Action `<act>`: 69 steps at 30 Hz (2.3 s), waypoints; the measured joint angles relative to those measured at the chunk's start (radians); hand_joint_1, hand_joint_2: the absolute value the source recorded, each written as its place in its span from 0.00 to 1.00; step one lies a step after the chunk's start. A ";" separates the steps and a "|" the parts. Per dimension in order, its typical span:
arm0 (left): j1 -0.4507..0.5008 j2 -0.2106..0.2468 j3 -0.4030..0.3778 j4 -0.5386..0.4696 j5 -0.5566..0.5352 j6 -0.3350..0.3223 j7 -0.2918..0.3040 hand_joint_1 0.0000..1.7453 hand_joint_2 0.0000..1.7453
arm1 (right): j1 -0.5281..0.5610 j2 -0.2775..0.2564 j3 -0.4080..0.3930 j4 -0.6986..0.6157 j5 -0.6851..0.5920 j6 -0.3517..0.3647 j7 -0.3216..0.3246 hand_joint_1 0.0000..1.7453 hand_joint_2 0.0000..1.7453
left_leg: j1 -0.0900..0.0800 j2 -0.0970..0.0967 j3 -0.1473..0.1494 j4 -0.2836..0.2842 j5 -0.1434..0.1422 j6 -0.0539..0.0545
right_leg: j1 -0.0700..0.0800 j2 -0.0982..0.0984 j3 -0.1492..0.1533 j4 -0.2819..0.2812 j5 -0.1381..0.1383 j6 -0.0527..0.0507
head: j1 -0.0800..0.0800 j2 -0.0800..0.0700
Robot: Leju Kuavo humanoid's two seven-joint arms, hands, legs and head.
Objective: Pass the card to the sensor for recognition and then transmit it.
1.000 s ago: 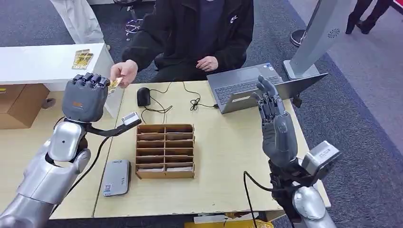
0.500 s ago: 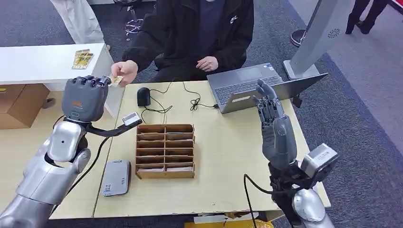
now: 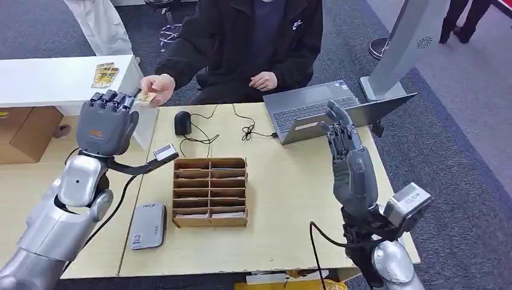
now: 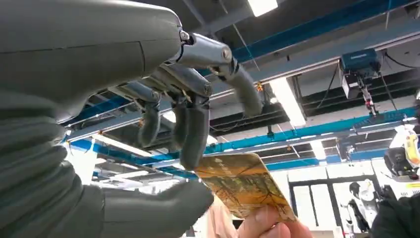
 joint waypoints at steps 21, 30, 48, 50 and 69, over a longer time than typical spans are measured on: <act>0.014 0.005 0.000 -0.012 0.000 -0.002 0.000 0.00 1.00 | 0.005 0.000 0.000 -0.008 -0.003 -0.002 0.000 0.00 0.00 | 0.000 0.000 0.000 0.000 0.000 0.000 | 0.000 0.000 0.000 0.000 0.000 0.000 | 0.000 0.000; 0.023 0.010 0.000 -0.018 -0.001 -0.001 0.003 0.00 1.00 | 0.008 0.000 0.000 -0.014 -0.003 -0.002 0.000 0.00 0.00 | 0.000 0.000 0.000 0.000 0.000 0.000 | 0.000 0.000 0.000 0.000 0.000 0.000 | 0.000 0.000; 0.023 0.018 0.000 -0.018 -0.016 -0.043 0.006 1.00 1.00 | 0.012 0.000 0.000 -0.019 -0.004 0.000 0.004 0.00 0.00 | 0.000 0.000 0.000 0.000 0.000 0.000 | 0.000 0.000 0.000 0.000 0.000 0.000 | 0.000 0.000; 0.023 0.019 0.000 -0.019 -0.016 -0.047 0.006 1.00 1.00 | 0.013 0.000 0.000 -0.023 -0.004 0.000 0.003 0.00 0.00 | 0.000 0.000 0.000 0.000 0.000 0.000 | 0.000 0.000 0.000 0.000 0.000 0.000 | 0.000 0.000; 0.023 0.026 0.000 -0.029 -0.012 -0.055 0.012 1.00 1.00 | 0.022 0.000 -0.001 -0.031 -0.001 0.005 0.006 0.00 0.00 | 0.000 0.000 0.000 0.000 0.000 0.000 | 0.000 0.000 0.000 0.000 0.000 0.000 | 0.000 0.000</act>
